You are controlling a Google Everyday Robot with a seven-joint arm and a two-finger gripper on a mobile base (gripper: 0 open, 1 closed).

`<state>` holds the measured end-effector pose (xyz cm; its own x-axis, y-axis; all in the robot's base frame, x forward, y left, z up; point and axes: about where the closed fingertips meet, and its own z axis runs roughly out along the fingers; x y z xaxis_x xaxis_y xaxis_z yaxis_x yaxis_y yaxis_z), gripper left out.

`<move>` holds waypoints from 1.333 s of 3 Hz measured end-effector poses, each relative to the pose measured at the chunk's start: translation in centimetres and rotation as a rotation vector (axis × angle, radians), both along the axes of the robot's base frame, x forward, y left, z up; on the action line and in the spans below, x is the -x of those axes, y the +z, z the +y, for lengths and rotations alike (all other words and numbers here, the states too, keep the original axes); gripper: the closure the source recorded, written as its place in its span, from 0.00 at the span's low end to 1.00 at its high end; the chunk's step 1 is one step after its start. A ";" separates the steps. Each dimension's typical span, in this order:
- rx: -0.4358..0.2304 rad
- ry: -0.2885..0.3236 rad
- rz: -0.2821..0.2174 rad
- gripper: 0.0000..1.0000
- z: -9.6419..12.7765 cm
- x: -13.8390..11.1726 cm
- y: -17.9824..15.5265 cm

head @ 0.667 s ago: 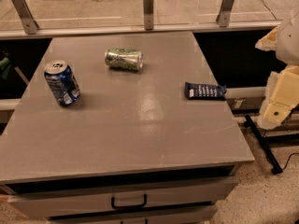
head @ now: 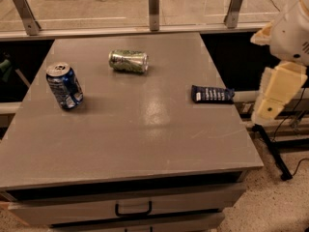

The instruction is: Place green can upright

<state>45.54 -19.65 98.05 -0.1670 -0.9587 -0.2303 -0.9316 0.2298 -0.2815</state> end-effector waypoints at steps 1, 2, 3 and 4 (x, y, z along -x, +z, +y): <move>-0.043 0.082 -0.070 0.00 5.3 -5.2 -0.4; -0.097 0.144 -0.148 0.00 11.1 -11.3 -0.8; -0.145 0.186 -0.200 0.00 17.0 -17.3 -1.6; -0.171 0.186 -0.185 0.00 21.9 -21.9 -3.4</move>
Offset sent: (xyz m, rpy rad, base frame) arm 0.1934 0.1883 -0.0130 0.1727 -0.2478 0.2227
